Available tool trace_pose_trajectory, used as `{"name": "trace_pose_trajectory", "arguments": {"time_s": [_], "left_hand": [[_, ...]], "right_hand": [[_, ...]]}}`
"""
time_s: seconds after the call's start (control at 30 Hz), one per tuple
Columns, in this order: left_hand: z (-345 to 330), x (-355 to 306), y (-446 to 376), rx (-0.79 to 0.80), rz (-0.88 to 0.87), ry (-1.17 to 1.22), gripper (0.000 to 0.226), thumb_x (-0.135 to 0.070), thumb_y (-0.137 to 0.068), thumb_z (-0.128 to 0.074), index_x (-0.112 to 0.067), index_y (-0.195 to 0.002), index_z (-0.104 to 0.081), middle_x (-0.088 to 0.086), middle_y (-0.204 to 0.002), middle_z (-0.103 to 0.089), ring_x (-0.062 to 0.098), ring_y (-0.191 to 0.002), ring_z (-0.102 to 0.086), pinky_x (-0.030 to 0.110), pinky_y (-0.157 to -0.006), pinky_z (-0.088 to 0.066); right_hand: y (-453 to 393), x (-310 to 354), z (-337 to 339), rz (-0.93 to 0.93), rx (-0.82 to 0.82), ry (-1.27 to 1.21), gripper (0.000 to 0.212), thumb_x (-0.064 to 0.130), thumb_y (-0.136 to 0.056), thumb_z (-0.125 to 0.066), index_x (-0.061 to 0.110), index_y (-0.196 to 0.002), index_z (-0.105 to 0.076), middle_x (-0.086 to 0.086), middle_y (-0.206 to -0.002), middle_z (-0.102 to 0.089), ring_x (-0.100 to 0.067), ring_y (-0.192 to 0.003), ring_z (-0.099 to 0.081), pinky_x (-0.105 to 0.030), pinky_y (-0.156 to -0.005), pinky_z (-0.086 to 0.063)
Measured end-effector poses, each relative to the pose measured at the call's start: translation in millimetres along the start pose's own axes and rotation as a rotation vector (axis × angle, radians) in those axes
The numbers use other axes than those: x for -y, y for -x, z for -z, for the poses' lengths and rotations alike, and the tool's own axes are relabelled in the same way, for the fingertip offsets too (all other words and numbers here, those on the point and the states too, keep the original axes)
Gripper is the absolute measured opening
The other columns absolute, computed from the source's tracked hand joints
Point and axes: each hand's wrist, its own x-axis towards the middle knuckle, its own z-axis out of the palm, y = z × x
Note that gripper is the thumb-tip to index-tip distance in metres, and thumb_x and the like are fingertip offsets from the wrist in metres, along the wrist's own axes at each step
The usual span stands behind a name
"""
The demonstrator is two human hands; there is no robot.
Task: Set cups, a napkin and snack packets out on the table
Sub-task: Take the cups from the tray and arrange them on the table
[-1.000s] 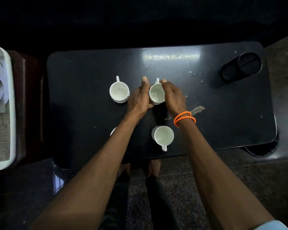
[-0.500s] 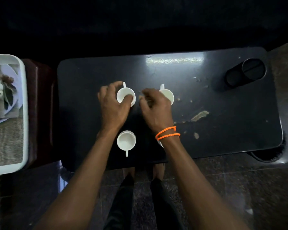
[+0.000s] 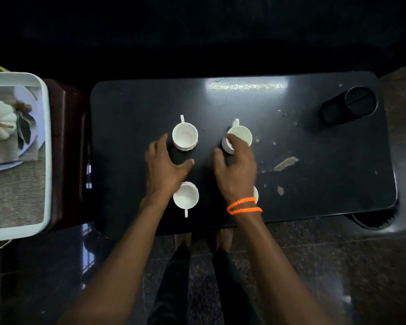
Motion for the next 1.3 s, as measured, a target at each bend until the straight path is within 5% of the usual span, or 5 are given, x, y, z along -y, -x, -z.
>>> {"name": "trace_pose_trajectory", "arguments": {"time_s": [0.2, 0.33, 0.63, 0.83, 1.3], "left_hand": [[-21, 24, 75, 0.146, 0.162, -0.037, 0.099, -0.047, -0.070, -0.090, -0.019, -0.153, -0.044, 0.007, -0.153, -0.041, 0.029, -0.142, -0.044, 0.041, -0.116, -0.042], [-32, 22, 84, 0.096, 0.113, -0.114, 0.087, -0.030, -0.073, -0.090, -0.019, -0.148, -0.049, 0.007, -0.148, -0.046, 0.031, -0.133, -0.053, 0.041, -0.109, -0.047], [-41, 12, 88, 0.028, 0.119, -0.132, 0.079, -0.025, -0.077, -0.086, -0.013, -0.147, -0.050, 0.012, -0.145, -0.051, 0.037, -0.125, -0.060, 0.044, -0.103, -0.048], [-28, -1, 70, -0.032, 0.175, -0.022, 0.101, -0.065, -0.077, -0.077, -0.015, -0.155, -0.039, 0.008, -0.157, -0.041, 0.030, -0.145, -0.044, 0.045, -0.115, -0.043], [-14, -40, -29, -0.035, -0.089, -0.064, 0.078, -0.035, -0.078, -0.086, -0.019, -0.146, -0.052, 0.011, -0.137, -0.056, 0.034, -0.123, -0.059, 0.042, -0.099, -0.051]], "right_hand": [[50, -58, 44, -0.268, 0.145, 0.336, 0.073, 0.049, -0.072, -0.086, 0.020, -0.134, -0.061, -0.008, -0.132, -0.059, -0.034, -0.124, -0.052, -0.048, -0.099, -0.045], [63, -76, 41, -0.237, 0.251, 0.240, 0.085, 0.041, -0.070, -0.092, 0.010, -0.139, -0.054, -0.013, -0.136, -0.057, -0.030, -0.126, -0.051, -0.034, -0.103, -0.043], [64, -80, 40, -0.203, 0.249, 0.238, 0.081, 0.041, -0.071, -0.089, 0.015, -0.139, -0.053, -0.007, -0.135, -0.058, -0.028, -0.123, -0.057, -0.032, -0.096, -0.048], [23, -53, 35, -0.143, 0.061, 0.161, 0.084, 0.058, -0.071, -0.085, 0.012, -0.136, -0.057, -0.012, -0.129, -0.061, -0.033, -0.120, -0.060, -0.046, -0.101, -0.051], [-61, -46, -8, -0.029, 0.192, 0.236, 0.075, 0.045, -0.073, -0.081, 0.018, -0.136, -0.050, -0.012, -0.132, -0.055, -0.036, -0.113, -0.060, -0.044, -0.092, -0.056]]}}
